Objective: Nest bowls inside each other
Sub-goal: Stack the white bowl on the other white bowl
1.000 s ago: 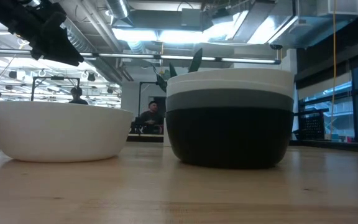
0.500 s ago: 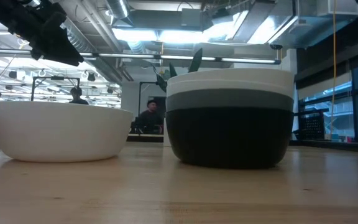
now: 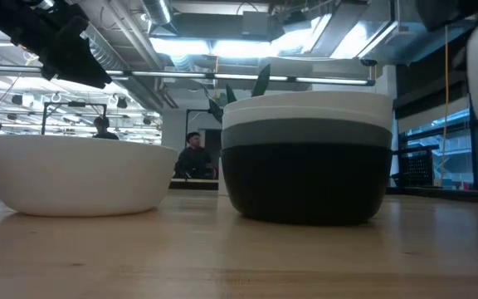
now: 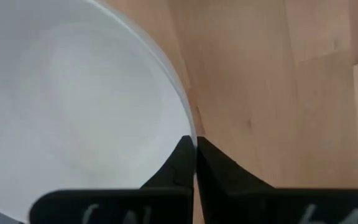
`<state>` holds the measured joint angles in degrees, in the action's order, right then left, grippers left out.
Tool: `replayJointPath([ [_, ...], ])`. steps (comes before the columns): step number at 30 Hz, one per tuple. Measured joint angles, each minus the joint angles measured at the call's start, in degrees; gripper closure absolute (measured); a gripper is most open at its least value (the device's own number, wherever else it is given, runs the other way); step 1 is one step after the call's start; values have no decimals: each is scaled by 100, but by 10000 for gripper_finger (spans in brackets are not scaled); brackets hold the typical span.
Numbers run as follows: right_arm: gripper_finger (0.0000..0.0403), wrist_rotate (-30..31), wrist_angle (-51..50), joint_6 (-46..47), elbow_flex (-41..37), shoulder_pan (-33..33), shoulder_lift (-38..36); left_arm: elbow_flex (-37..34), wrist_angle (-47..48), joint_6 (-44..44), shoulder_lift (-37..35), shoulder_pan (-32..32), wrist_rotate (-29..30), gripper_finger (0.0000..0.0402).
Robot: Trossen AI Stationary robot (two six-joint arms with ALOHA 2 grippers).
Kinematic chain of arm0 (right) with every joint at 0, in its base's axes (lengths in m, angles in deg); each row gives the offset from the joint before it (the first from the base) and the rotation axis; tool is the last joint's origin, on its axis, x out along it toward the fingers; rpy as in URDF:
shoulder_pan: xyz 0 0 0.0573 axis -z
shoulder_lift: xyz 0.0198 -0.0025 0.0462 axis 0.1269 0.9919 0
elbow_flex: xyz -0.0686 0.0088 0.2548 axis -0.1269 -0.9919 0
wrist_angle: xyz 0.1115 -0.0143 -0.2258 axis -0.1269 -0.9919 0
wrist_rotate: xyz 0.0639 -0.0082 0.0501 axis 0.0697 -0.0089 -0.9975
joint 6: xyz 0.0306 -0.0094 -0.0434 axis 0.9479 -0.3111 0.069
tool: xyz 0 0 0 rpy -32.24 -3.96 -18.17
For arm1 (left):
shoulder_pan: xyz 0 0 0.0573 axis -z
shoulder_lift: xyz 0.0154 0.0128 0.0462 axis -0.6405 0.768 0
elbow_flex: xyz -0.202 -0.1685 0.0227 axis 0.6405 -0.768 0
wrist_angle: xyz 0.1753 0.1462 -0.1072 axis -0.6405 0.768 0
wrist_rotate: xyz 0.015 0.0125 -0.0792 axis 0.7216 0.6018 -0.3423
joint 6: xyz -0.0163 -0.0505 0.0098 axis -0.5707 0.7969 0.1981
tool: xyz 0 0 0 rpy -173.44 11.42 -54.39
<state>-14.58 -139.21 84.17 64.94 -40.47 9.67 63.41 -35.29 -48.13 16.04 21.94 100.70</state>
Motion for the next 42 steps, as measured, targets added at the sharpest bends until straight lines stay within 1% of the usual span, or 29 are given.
replayJointPath([
  [2,399,-81,-19,-104,0,202,-139,0,0,-1,1,1,-2,240],
  [8,399,-46,31,-518,0,866,-386,0,0,-2,-1,1,-2,240],
  [15,399,2,696,-1374,0,1605,-407,0,1,-2,0,0,-1,240],
  [17,399,21,753,-1572,65,1778,-405,0,0,-2,1,1,-2,240],
  [21,399,95,746,-1840,317,2049,-405,0,0,-2,-1,0,-2,240],
  [26,399,188,821,-1884,556,2419,-405,0,2,-2,0,0,-2,240],
  [33,399,241,1406,-2292,579,2755,-347,0,3,-2,1,2,-2,240],
  [40,399,274,1382,-2332,581,2976,-43,0,5,-4,1,1,-2,240],
  [42,399,173,1377,-2363,581,3032,87,0,5,-4,-1,0,-2,240],
])
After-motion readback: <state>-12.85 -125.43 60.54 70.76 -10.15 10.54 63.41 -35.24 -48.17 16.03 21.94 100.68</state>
